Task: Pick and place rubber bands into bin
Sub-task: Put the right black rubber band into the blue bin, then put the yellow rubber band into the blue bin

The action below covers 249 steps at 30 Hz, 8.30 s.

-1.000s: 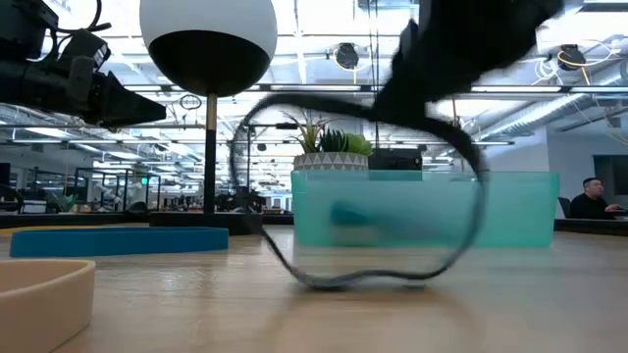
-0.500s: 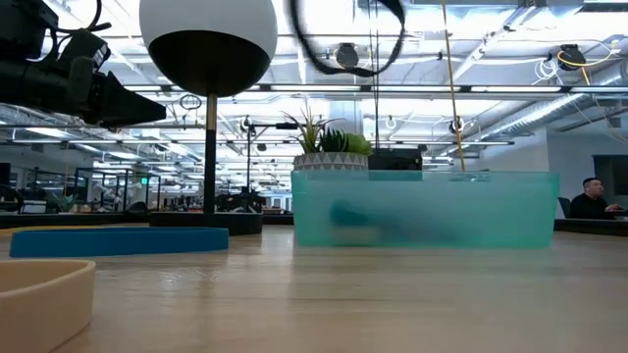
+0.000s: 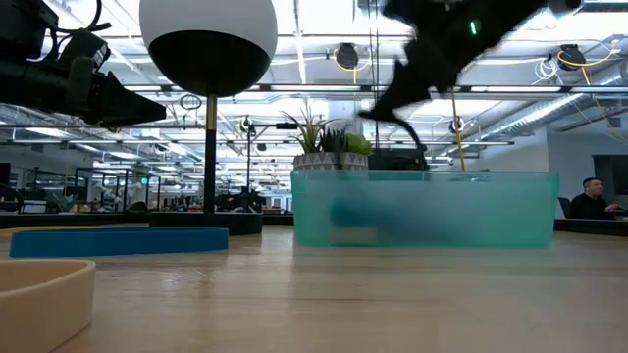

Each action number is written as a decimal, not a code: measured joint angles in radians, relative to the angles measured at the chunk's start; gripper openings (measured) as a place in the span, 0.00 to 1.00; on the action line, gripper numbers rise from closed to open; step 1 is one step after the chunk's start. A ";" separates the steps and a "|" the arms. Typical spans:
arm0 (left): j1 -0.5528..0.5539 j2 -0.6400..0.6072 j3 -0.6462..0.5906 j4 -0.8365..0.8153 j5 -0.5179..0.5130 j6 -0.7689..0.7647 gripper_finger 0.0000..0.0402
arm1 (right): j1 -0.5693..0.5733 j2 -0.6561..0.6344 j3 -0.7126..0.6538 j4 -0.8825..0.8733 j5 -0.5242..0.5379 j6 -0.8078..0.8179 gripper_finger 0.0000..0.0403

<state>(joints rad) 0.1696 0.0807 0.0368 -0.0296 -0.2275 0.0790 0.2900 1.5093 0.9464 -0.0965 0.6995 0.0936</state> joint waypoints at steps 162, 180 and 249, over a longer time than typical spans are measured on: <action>0.173 1.197 0.471 -0.927 0.137 -0.732 0.46 | 0.195 -0.338 -0.438 0.377 -0.046 0.208 0.35; 0.236 1.199 0.467 -0.897 0.243 -0.605 0.46 | 0.195 -0.338 -0.438 0.377 -0.046 0.208 0.35; 0.032 1.196 0.583 -1.162 0.558 -0.534 0.00 | 0.162 -0.338 -0.438 0.376 -0.050 0.208 0.35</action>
<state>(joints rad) 0.2020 1.2762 0.6202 -1.1919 0.3302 -0.4549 0.4519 1.1709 0.5079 0.2790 0.6498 0.3012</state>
